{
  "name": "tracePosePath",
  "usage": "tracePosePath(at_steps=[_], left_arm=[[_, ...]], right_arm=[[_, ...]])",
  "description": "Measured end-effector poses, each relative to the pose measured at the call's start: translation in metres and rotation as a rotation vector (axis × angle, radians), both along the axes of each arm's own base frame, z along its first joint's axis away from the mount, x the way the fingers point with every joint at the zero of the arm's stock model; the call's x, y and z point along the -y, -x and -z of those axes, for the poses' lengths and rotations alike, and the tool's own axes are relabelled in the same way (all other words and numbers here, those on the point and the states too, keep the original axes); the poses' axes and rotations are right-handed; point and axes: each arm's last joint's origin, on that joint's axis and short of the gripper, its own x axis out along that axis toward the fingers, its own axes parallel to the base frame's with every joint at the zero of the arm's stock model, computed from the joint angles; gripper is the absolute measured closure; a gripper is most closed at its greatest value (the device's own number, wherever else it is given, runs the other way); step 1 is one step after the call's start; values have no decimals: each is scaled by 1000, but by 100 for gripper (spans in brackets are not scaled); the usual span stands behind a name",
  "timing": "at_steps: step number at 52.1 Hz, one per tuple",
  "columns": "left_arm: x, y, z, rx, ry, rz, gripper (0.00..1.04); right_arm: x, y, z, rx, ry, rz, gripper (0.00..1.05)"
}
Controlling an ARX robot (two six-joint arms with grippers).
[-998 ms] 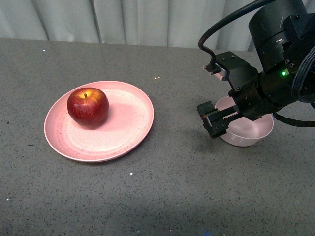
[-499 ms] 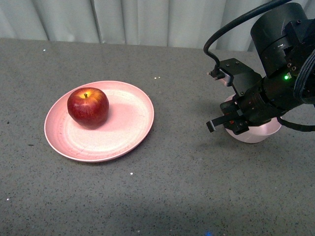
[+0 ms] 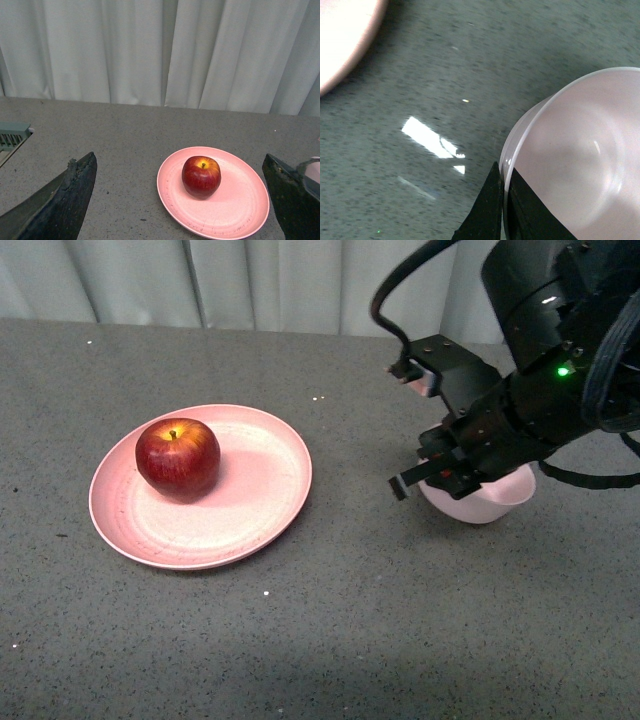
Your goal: Move apple from plate to bowl
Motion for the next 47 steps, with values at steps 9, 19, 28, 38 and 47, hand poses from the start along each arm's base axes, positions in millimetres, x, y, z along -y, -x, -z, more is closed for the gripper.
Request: tracePosePath(at_steps=[9,19,28,38,47], left_arm=[[0,0,0,0,0,0,7],[0,0,0,0,0,0,7],[0,0,0,0,0,0,7],[0,0,0,0,0,0,7],[0,0,0,0,0,0,7]], right_arm=[[-33,-1,-13,38,-36,-80,104],[-61,-5,-13,40,-55,-121,104],[-69,-4,3,0,-40,-119,104],[-71,-4,4,-2,-36,-117,104],[-69,-6,4,9,-74,-103,75]])
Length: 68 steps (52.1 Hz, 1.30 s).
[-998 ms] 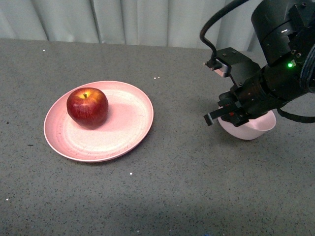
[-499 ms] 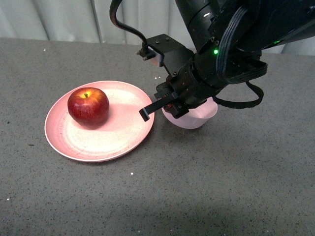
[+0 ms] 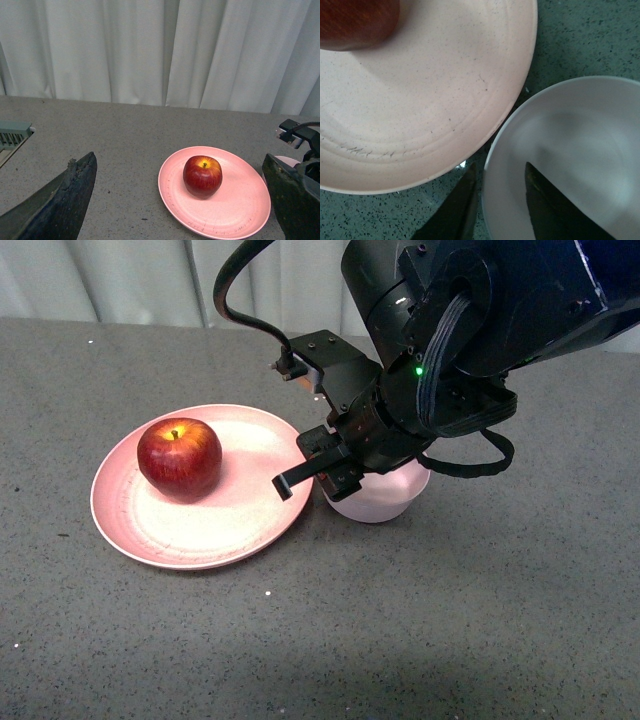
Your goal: Move apple from plate to bowl
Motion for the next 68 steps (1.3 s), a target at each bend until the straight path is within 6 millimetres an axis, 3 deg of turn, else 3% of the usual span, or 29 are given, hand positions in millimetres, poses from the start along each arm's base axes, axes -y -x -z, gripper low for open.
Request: tracePosePath(at_steps=[8,19,22,31,42,51,52,55,59,68], left_arm=[[0,0,0,0,0,0,7],[0,0,0,0,0,0,7],[0,0,0,0,0,0,7],[0,0,0,0,0,0,7],[0,0,0,0,0,0,7],[0,0,0,0,0,0,7],[0,0,0,0,0,0,7],[0,0,0,0,0,0,7],[0,0,0,0,0,-2,7],[0,0,0,0,0,0,7]], right_arm=[[13,5,-10,53,-75,31,45],[49,23,-65,280,-208,116,7],[61,32,-76,347,-228,128,10],[107,65,-80,494,-185,284,9],[148,105,-87,643,-166,497,9],[164,143,-77,497,-248,548,9],[165,145,-75,511,-243,561,11],[173,161,-74,764,-238,666,26],[183,175,-86,928,-295,694,44],[192,197,-86,933,-293,686,78]])
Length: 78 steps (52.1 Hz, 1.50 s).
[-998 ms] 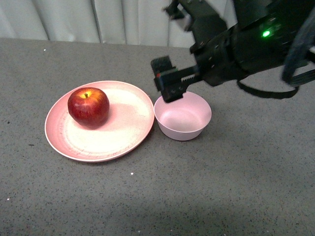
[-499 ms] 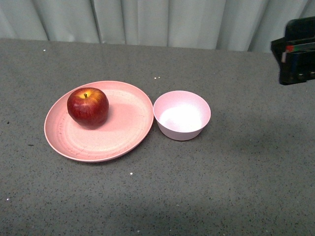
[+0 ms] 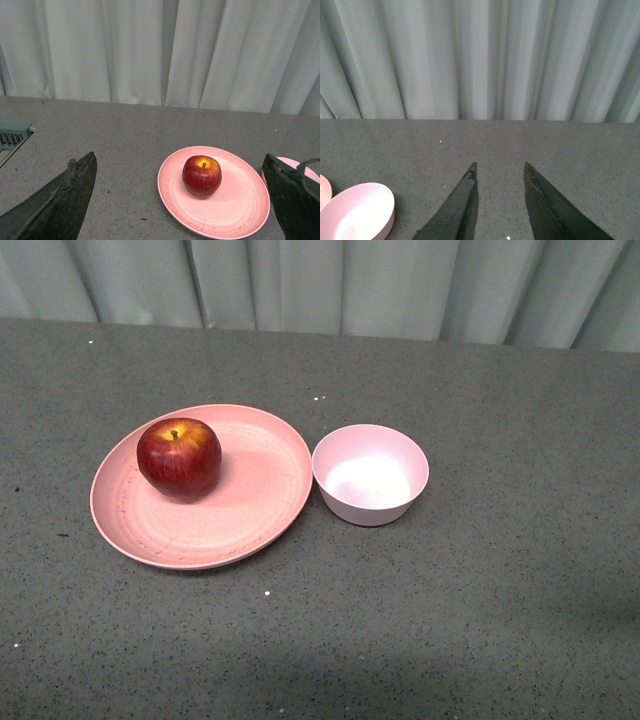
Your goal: Move apple from plate to bowl
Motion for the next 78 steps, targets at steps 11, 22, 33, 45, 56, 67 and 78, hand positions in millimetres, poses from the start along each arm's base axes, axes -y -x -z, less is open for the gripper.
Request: tracePosePath(at_steps=[11,22,33,45,56,67,78], left_arm=[[0,0,0,0,0,0,7],[0,0,0,0,0,0,7],[0,0,0,0,0,0,7],[0,0,0,0,0,0,7],[0,0,0,0,0,0,7],[0,0,0,0,0,0,7],[0,0,0,0,0,0,7]], right_arm=[[8,17,-2,7,1,-11,104],[17,31,-2,7,1,2,104],[17,40,-4,13,0,0,104],[17,50,-7,23,1,0,104],[17,56,-8,28,0,0,104],[17,62,-8,31,1,0,104],[17,67,-8,32,1,0,104]])
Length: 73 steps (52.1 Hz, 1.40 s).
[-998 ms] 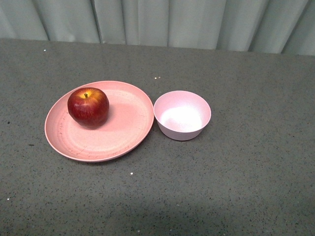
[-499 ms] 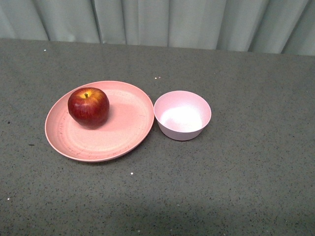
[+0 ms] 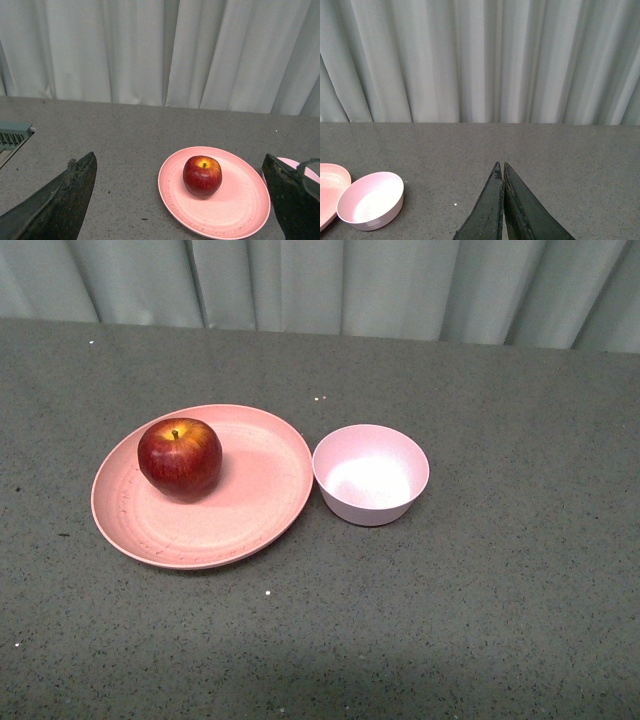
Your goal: Move apple from plate to bowl
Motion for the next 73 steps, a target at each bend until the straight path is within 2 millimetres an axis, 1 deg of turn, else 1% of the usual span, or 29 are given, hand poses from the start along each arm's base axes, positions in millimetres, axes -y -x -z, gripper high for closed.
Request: tracePosePath(at_steps=[11,16,19,28,30,34,37,42,45,50,51,54,56,57,60,64,68,71,72,73], left_arm=[[0,0,0,0,0,0,7],[0,0,0,0,0,0,7],[0,0,0,0,0,0,7],[0,0,0,1,0,0,7],[0,0,0,1,0,0,7],[0,0,0,1,0,0,7],[0,0,0,1,0,0,7],[0,0,0,1,0,0,7],[0,0,0,1,0,0,7],[0,0,0,1,0,0,7],[0,0,0,1,0,0,7],[0,0,0,1,0,0,7],[0,0,0,1,0,0,7],[0,0,0,1,0,0,7],[0,0,0,1,0,0,7],[0,0,0,1,0,0,7],[0,0,1,-14,8,-21,7],[1,-3,4,-82,31,-112,7],[0,-5,5,-102,41,-167,7],[0,-6,6,-112,47,-172,7]], right_arm=[[0,4,0,0,0,0,104],[0,10,5,-36,0,-2,104],[0,14,3,-7,0,-2,104],[0,14,3,-7,0,-2,104],[0,14,3,-7,1,-2,99],[0,14,3,-6,1,-2,85],[0,14,3,-6,1,-2,78],[0,14,3,-6,1,-2,62],[0,14,3,-6,1,-2,55],[0,14,3,-6,1,-2,39],[0,14,3,-6,1,-2,37],[0,14,3,-6,1,-2,26],[0,14,3,-6,1,-2,17],[0,14,3,-6,1,-2,16],[0,14,3,-6,0,-2,8],[0,14,3,-6,0,-2,10],[0,14,3,-6,0,-2,9],[0,14,3,-6,0,-3,9],[0,14,3,-6,0,-3,9],[0,14,3,-6,0,-3,9]])
